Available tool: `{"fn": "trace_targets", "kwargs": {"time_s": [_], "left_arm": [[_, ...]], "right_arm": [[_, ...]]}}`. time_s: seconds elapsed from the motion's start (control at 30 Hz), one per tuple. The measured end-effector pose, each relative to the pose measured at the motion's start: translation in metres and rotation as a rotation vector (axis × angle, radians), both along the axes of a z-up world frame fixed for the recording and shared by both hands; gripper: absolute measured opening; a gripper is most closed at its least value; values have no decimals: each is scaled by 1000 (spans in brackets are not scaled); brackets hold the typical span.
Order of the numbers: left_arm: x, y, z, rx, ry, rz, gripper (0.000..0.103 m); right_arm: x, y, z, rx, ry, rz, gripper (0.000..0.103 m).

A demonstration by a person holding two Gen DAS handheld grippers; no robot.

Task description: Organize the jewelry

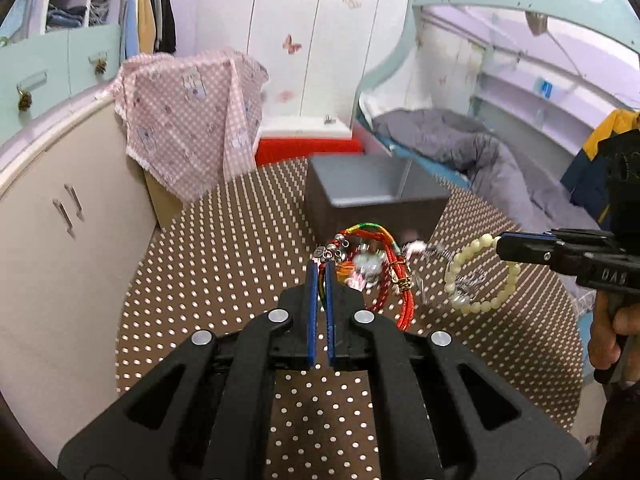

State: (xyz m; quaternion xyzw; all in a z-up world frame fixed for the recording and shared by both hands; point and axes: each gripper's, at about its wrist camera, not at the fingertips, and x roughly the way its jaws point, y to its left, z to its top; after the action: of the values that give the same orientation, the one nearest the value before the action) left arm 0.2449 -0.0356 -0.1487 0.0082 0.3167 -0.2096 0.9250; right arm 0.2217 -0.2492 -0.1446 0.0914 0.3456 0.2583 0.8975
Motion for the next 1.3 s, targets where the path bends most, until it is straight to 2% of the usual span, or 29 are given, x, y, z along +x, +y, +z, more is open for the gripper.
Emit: {"fn": "trace_targets", "kwargs": {"time_s": [0.17,0.5,0.63,0.8,0.9,1.0,1.07,1.1,1.13,1.17,1.2,1.23,1.27,1.3], "left_arm": [[-6,4,19,-19,-47,4,3],[-7,2,31,-55,-66,-4,3],[17,-7,46,-80,-66,-20,3],[60,-33,63,-60,-53,-49,3],[84,-48,63,-47,-26,-58,4],[105,-57,54,-31,8,-42,5],[120,-61,46,-14,41,-30,5],[125,-61,42,3,62,-11,5],[128,-60,40,8,66,2,9],[128,-57,39,13,68,19,42],[126,-52,39,9,58,44,90],[121,-47,42,-3,22,75,98],[112,-41,47,-16,-39,106,97],[107,-39,48,-7,-54,118,97]], "right_arm": [[-7,-4,18,73,-14,17,8],[-8,-10,40,81,-51,-5,8],[6,-13,68,75,-104,-23,8],[44,-15,100,28,-149,-73,8],[74,-14,97,11,-126,-92,8],[105,-17,78,0,-63,-114,8],[118,-21,67,13,-29,-132,12],[123,-25,61,20,-7,-148,17],[126,-31,56,30,8,-173,28],[125,-34,53,36,6,-188,35],[123,-37,53,41,2,-200,55],[119,-41,55,45,-15,-226,82],[113,-45,57,46,-36,-245,87],[107,-47,60,46,-58,-259,91]]}}
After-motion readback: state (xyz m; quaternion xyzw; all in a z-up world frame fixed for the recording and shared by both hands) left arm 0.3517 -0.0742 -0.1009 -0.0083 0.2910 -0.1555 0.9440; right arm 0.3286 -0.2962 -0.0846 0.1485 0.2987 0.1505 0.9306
